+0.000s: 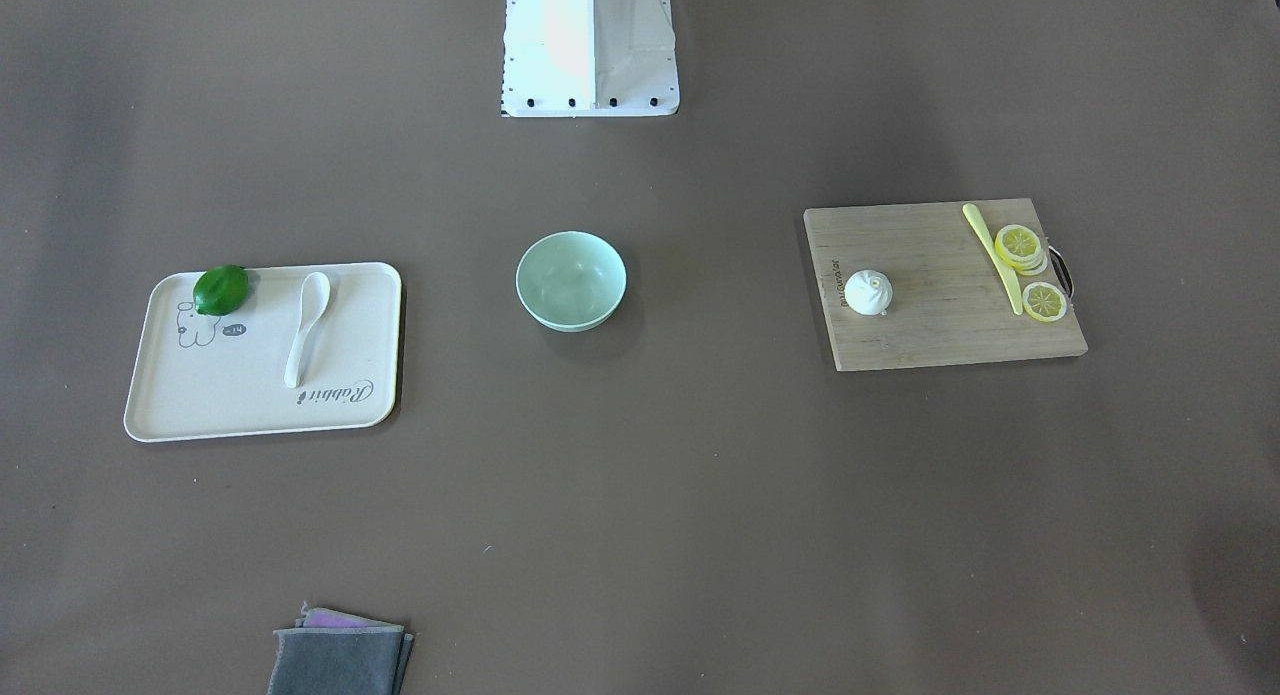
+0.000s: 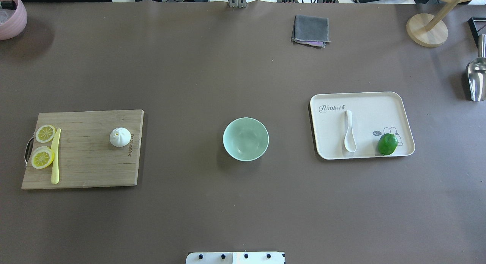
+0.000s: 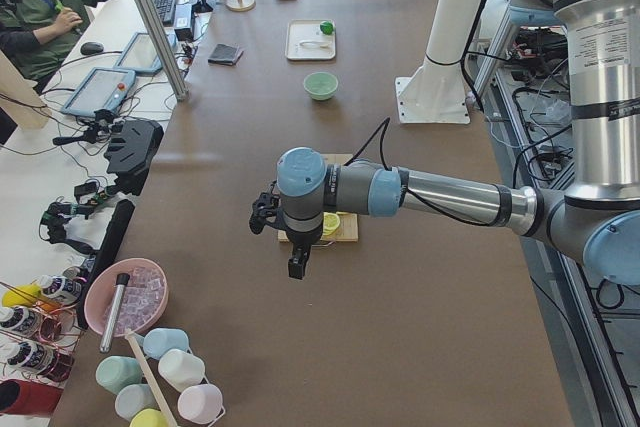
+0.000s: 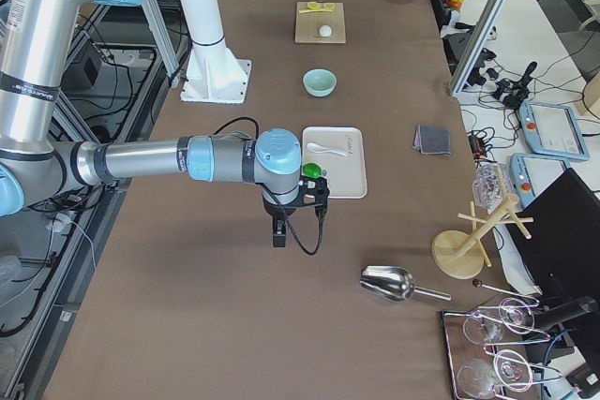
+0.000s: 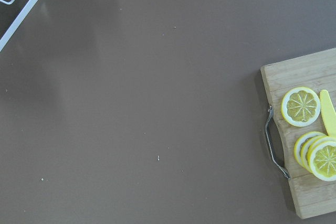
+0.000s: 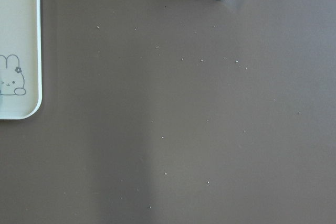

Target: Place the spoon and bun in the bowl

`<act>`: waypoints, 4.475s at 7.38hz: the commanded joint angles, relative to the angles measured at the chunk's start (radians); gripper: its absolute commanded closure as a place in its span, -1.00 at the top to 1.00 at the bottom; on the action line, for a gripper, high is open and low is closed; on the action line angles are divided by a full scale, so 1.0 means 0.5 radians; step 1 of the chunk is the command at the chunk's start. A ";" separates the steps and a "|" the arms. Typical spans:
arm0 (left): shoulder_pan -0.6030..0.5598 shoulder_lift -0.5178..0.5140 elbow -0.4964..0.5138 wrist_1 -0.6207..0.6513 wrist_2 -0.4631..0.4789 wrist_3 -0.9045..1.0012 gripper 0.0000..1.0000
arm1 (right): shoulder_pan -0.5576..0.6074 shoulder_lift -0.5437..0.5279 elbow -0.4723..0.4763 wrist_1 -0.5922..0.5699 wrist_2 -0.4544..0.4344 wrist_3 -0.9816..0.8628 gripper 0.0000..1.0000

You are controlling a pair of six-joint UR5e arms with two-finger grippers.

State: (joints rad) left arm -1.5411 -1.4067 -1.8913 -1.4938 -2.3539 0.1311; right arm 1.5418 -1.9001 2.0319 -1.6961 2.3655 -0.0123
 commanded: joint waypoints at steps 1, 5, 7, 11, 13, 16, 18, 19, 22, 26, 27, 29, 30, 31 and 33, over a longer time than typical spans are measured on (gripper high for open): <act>0.005 0.000 -0.003 -0.019 0.002 0.005 0.96 | 0.000 0.011 0.017 0.011 0.003 0.000 1.00; 0.008 -0.058 -0.043 -0.228 0.002 -0.020 0.96 | 0.006 0.149 0.203 0.042 0.021 0.031 1.00; -0.004 -0.156 0.011 -0.489 0.005 -0.038 0.96 | 0.024 0.235 0.210 0.045 0.027 0.034 1.00; 0.023 -0.120 0.147 -1.100 -0.001 -0.264 0.97 | 0.037 0.238 0.100 0.388 0.037 0.015 1.00; 0.283 -0.141 0.162 -1.221 -0.001 -0.488 0.97 | -0.201 0.351 0.087 0.401 0.024 0.466 1.00; 0.593 -0.117 0.169 -1.534 0.023 -1.138 0.97 | -0.628 0.447 0.081 0.538 -0.208 1.037 0.99; 0.716 -0.123 0.162 -1.565 0.054 -1.158 0.97 | -1.005 0.483 0.014 0.881 -0.484 1.596 0.98; 0.768 -0.123 0.168 -1.608 0.139 -1.161 0.97 | -1.192 0.566 -0.020 0.904 -0.637 1.838 0.95; 0.787 -0.126 0.169 -1.611 0.170 -1.161 0.97 | -1.638 0.949 -0.304 0.904 -1.088 2.355 0.66; 0.787 -0.144 0.172 -1.611 0.173 -1.161 0.97 | -1.688 0.987 -0.648 1.308 -1.157 2.488 0.14; 0.787 -0.144 0.169 -1.611 0.173 -1.161 0.97 | -1.703 0.990 -0.661 1.321 -1.172 2.546 0.08; 0.787 -0.147 0.172 -1.611 0.173 -1.161 0.97 | -1.770 0.990 -0.664 1.321 -1.264 2.623 0.04; 0.787 -0.147 0.172 -1.611 0.173 -1.161 0.97 | -1.789 0.993 -0.661 1.321 -1.270 2.663 -0.19; 0.787 -0.147 0.172 -1.611 0.173 -1.161 0.97 | -1.819 0.990 -0.664 1.321 -1.331 2.693 -0.51; 0.787 -0.147 0.172 -1.611 0.173 -1.161 0.97 | -1.838 1.014 -0.625 1.306 -1.372 2.709 -1.00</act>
State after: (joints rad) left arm -1.1474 -1.4803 -1.8060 -2.2994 -2.2672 -0.4495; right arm 0.6291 -1.4020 1.7058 -1.0372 1.6910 1.3363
